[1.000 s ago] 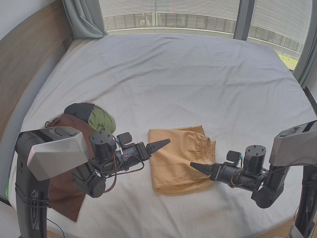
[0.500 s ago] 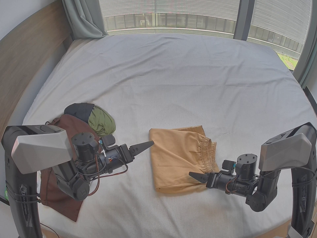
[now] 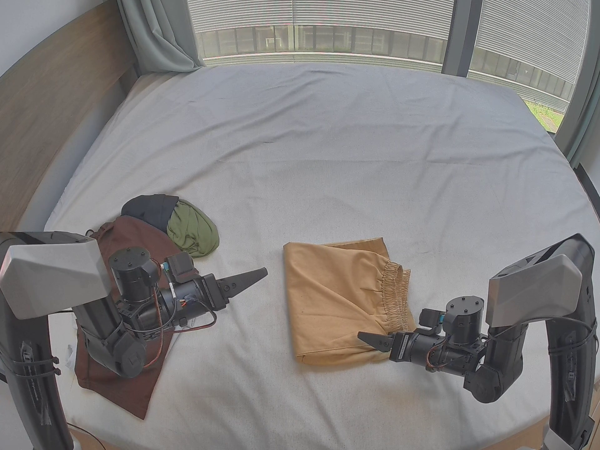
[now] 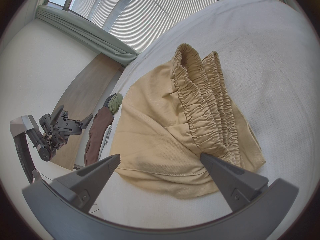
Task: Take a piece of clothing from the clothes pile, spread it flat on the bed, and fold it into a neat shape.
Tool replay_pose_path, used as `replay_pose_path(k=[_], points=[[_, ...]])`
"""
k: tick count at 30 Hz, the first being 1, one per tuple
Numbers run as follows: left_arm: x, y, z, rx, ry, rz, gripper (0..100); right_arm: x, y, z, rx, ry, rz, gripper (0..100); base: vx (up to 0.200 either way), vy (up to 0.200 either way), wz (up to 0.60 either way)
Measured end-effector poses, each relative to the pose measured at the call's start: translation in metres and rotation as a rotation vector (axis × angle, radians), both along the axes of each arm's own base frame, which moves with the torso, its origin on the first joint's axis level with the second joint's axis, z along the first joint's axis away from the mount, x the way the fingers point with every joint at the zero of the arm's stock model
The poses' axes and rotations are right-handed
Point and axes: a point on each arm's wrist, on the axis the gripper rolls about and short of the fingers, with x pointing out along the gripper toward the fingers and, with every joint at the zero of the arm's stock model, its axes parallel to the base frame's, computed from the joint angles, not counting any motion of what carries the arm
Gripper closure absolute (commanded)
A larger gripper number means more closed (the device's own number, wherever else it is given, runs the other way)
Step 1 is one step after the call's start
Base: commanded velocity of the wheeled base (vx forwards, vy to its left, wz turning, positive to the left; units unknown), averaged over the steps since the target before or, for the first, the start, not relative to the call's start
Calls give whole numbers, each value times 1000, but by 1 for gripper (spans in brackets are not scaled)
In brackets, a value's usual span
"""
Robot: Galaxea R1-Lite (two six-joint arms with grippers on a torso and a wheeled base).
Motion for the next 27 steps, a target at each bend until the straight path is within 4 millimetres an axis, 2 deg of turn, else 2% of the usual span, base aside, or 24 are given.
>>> replay_pose_path(k=[5, 10, 17, 27], points=[[-2, 1, 7, -2, -18, 2, 0, -5, 0, 8, 4, -5, 9, 0, 0, 0, 0], [-6, 4, 11, 33, -66, 2, 0, -11, 0, 29, 25, -45, 23, 0, 0, 0, 0], [-13, 15, 14, 188, -234, 3, 0, -17, 0, 51, 52, -101, 32, 0, 0, 0, 0], [-33, 34, 15, 417, -496, -91, 0, -18, -2, 63, 68, -136, 29, 0, 0, 0, 0]])
